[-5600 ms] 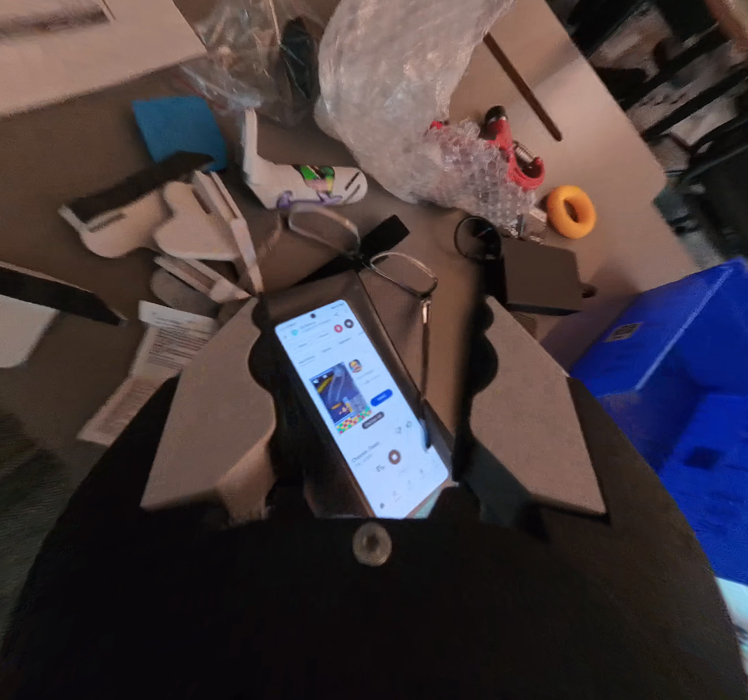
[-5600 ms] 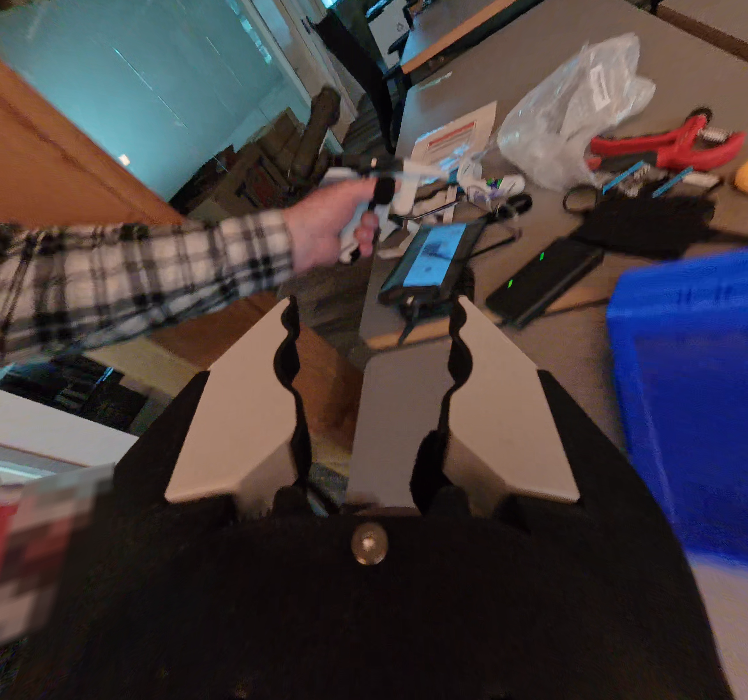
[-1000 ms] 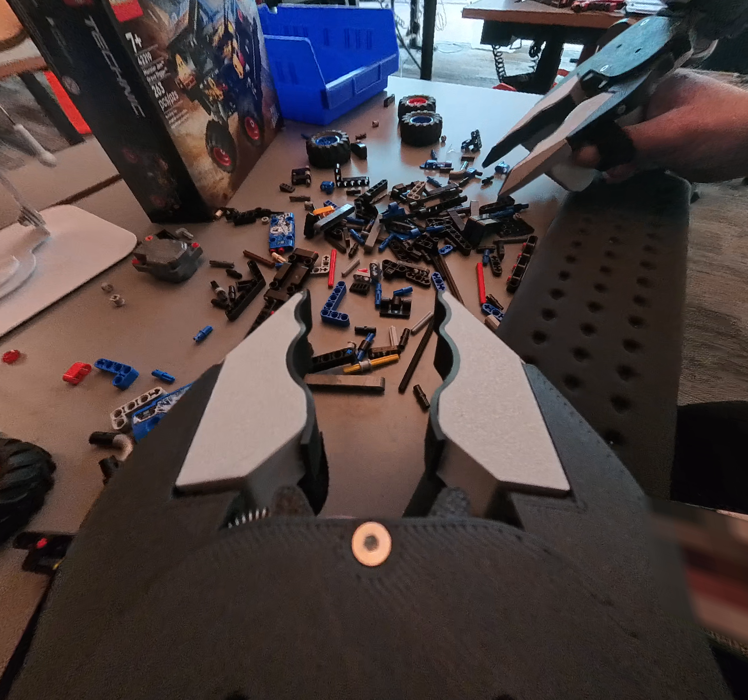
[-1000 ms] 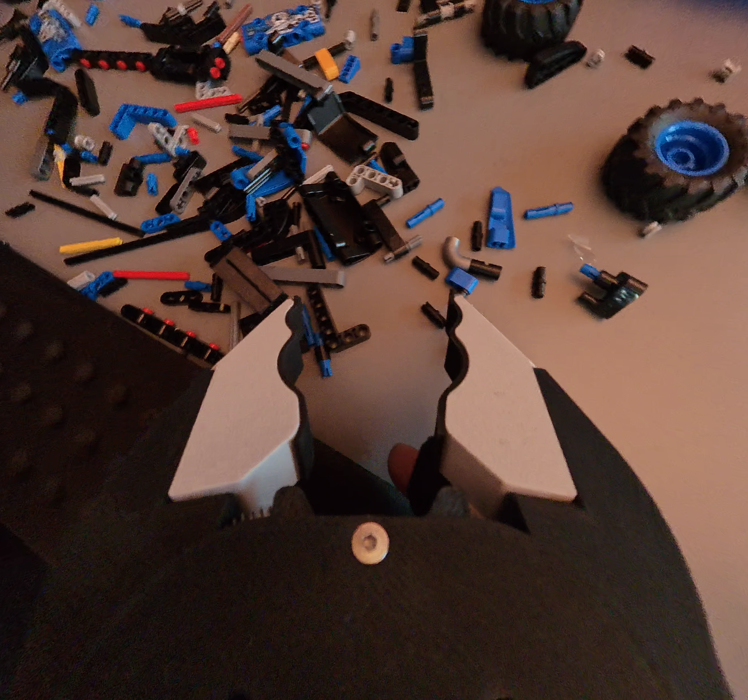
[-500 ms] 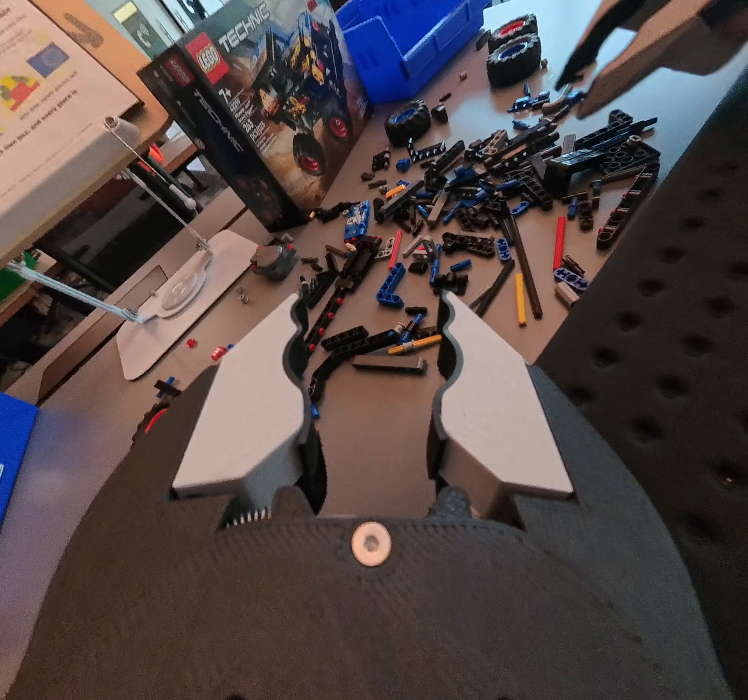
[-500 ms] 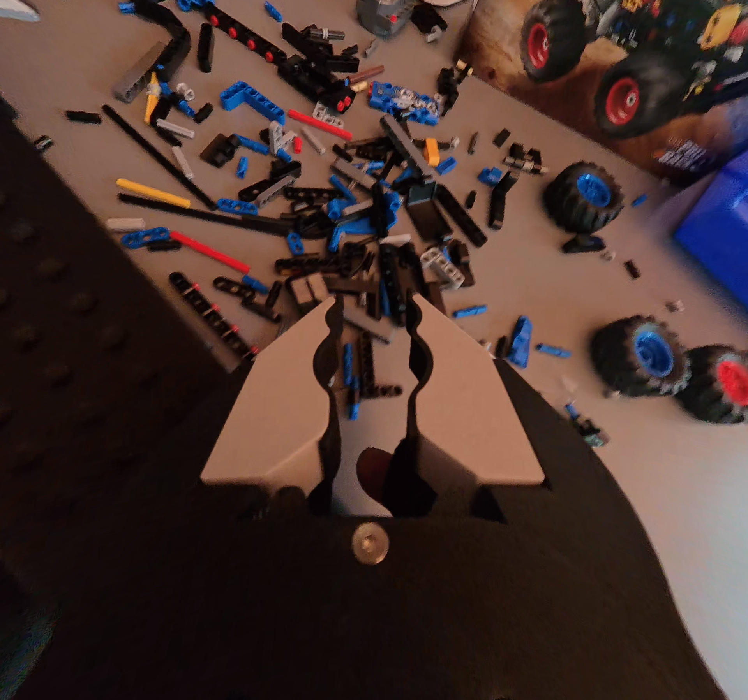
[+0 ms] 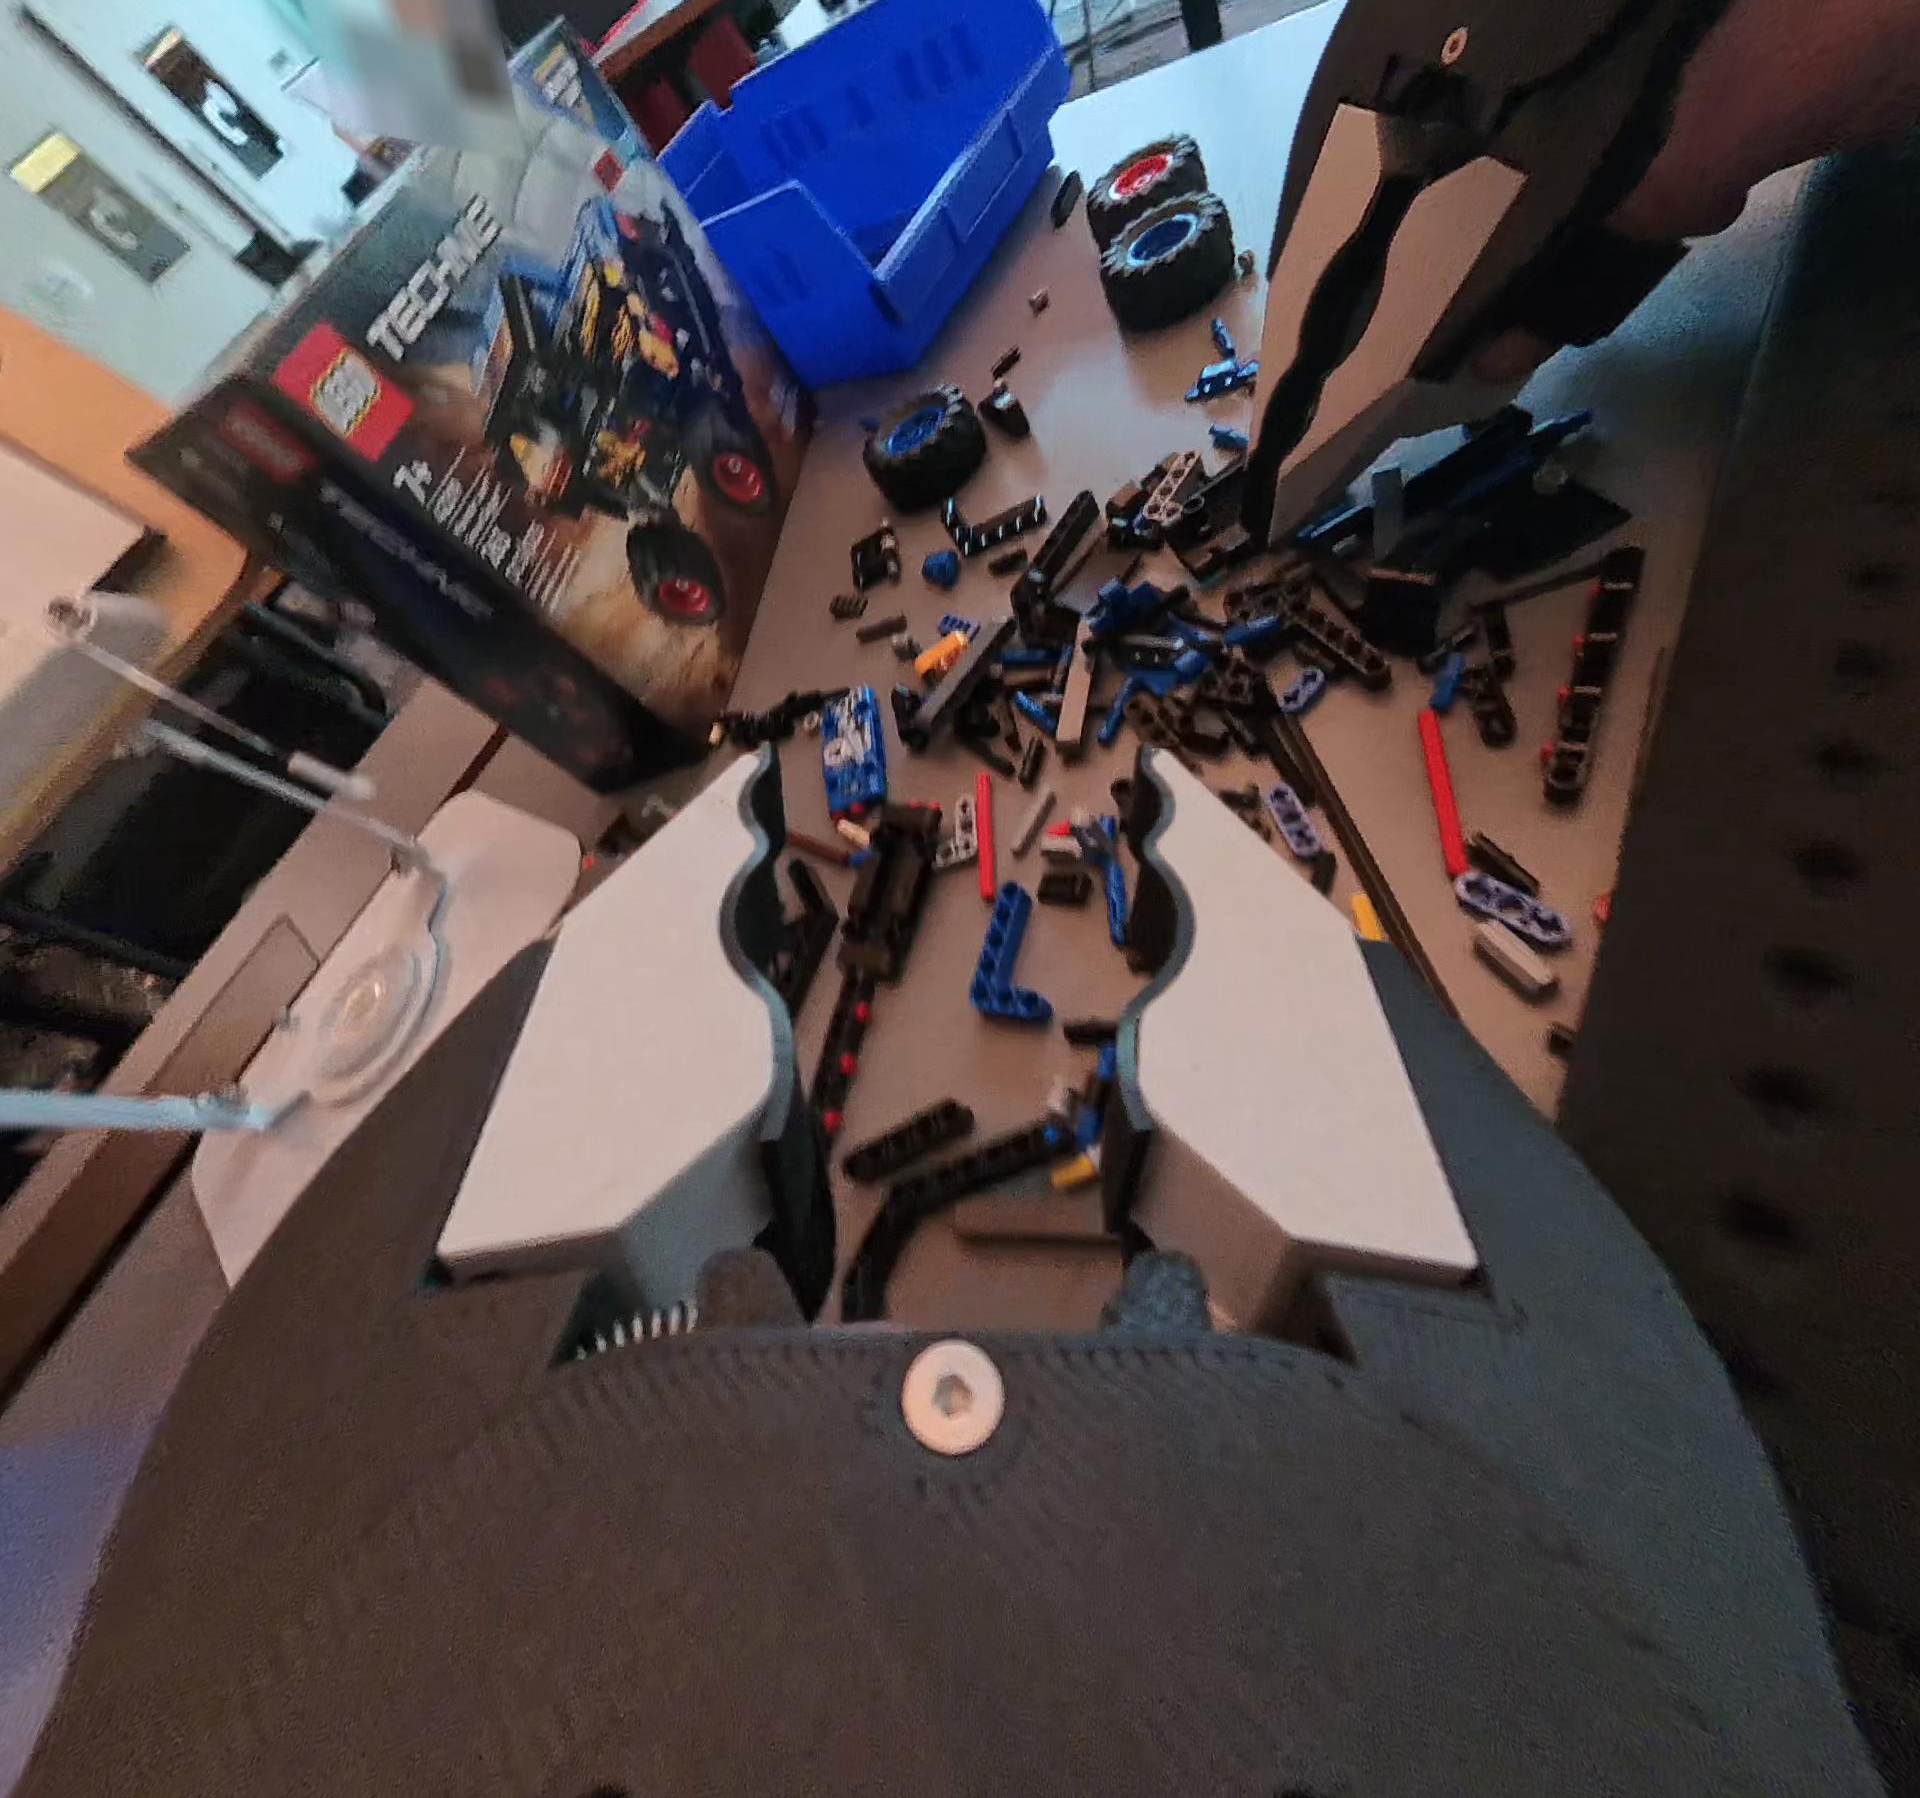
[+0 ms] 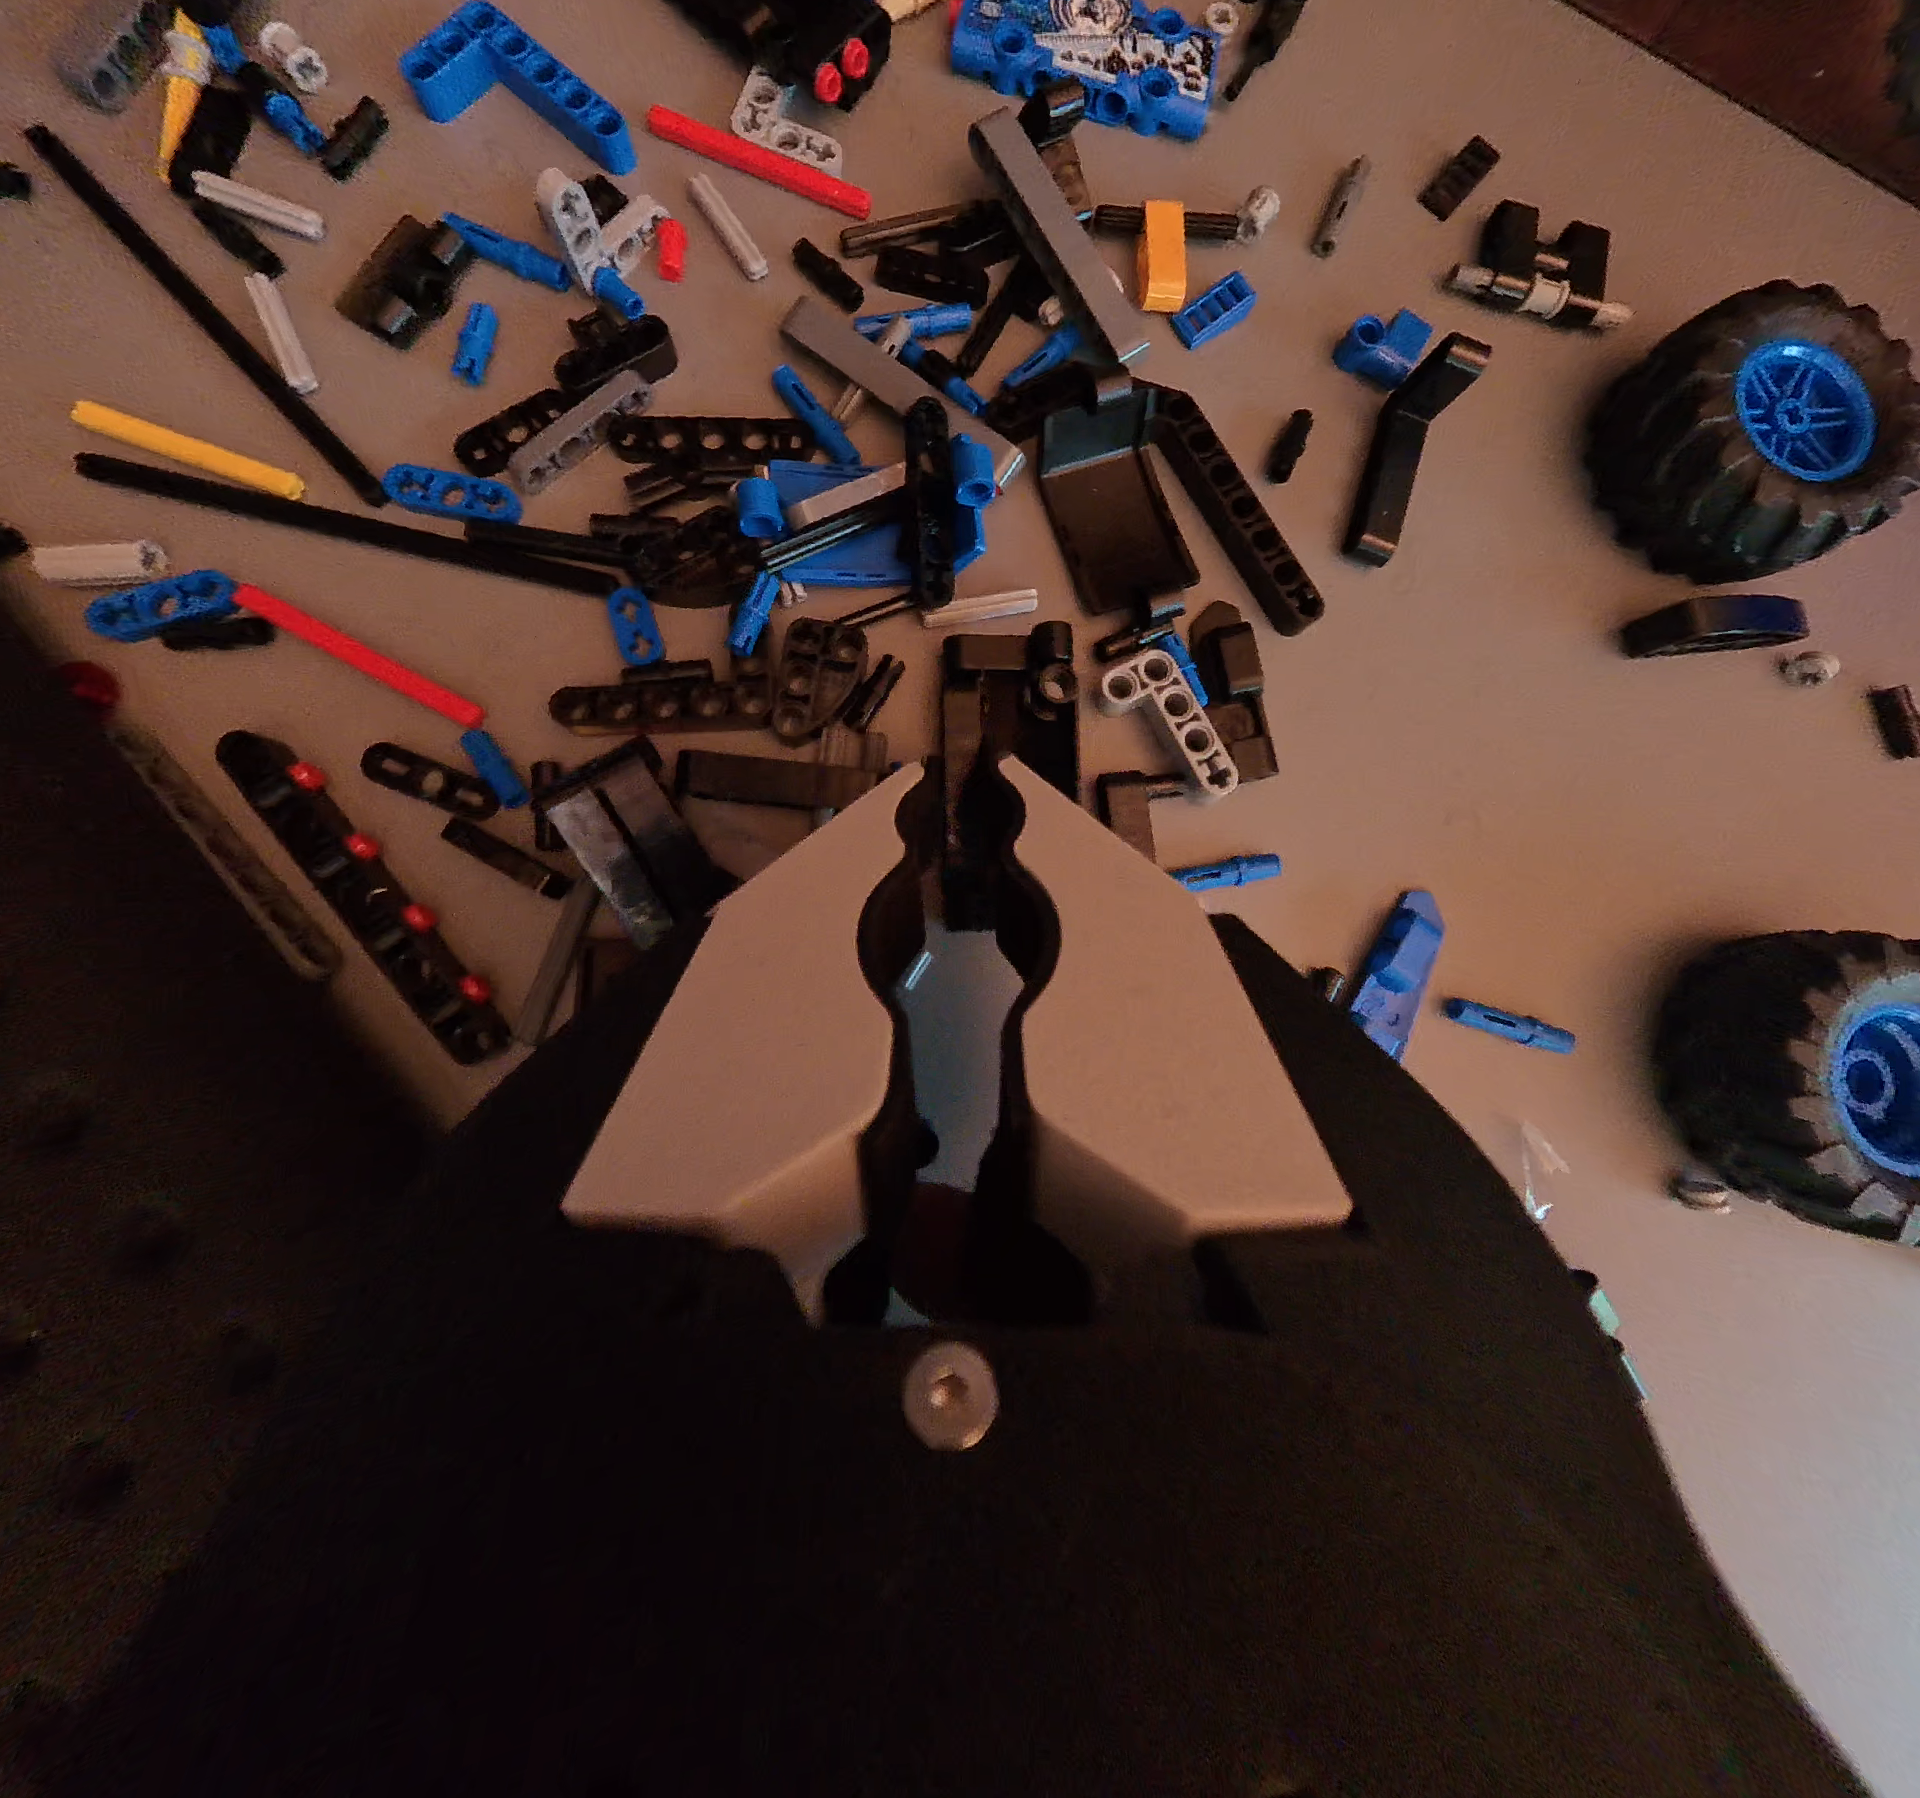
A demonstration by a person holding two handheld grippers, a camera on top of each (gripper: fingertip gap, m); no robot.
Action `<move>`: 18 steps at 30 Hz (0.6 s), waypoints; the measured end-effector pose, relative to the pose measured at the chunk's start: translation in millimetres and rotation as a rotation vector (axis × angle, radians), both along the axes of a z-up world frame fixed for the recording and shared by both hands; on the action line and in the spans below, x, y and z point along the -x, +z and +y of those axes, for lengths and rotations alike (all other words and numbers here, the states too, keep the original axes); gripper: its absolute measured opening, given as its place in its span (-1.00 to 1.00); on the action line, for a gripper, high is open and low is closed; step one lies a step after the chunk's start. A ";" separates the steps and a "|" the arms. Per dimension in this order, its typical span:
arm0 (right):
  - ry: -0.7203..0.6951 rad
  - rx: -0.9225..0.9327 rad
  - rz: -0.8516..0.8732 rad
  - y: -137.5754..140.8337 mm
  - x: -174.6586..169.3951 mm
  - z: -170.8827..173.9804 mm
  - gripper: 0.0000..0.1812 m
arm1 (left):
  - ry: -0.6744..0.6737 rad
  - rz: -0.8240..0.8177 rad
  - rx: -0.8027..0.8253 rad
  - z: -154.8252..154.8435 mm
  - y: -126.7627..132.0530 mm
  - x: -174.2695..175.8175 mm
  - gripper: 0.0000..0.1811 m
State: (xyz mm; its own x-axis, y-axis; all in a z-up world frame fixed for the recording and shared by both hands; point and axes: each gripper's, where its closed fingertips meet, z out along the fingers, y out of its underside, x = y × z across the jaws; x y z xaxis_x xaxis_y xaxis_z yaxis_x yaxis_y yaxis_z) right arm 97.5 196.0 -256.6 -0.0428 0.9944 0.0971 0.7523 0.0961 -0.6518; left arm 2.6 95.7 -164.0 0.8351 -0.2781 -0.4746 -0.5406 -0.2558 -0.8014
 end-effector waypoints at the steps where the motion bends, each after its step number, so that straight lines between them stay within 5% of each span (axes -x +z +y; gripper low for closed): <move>1: 0.003 0.019 0.018 3.8 0.2 -1.4 -0.96 | -0.020 0.019 -0.013 8.3 3.9 -3.0 -0.30; 5: 0.063 0.162 0.153 38.4 5.2 -17.5 -0.95 | -0.082 0.166 -0.137 43.3 14.8 -5.5 -0.36; 7: 0.117 0.150 0.212 57.9 5.1 -25.3 -0.95 | -0.172 0.078 -0.108 52.5 9.1 -20.6 -0.31; 12: 0.254 -0.060 0.298 96.4 1.8 -51.5 -0.96 | -0.379 -0.082 -0.102 50.5 28.3 -69.9 -0.43; 18: 0.296 -0.369 0.355 117.3 10.8 -59.0 -0.95 | -0.490 -0.317 0.094 52.2 25.6 -78.0 -0.66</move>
State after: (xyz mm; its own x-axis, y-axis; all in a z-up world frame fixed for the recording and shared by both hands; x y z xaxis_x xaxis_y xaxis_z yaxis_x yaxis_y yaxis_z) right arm 86.7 136.9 -139.3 -0.2146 0.8430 0.4933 0.4009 0.5366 -0.7425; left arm 80.7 147.9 -138.4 0.6959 -0.6959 -0.1772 -0.3510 -0.1145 -0.9293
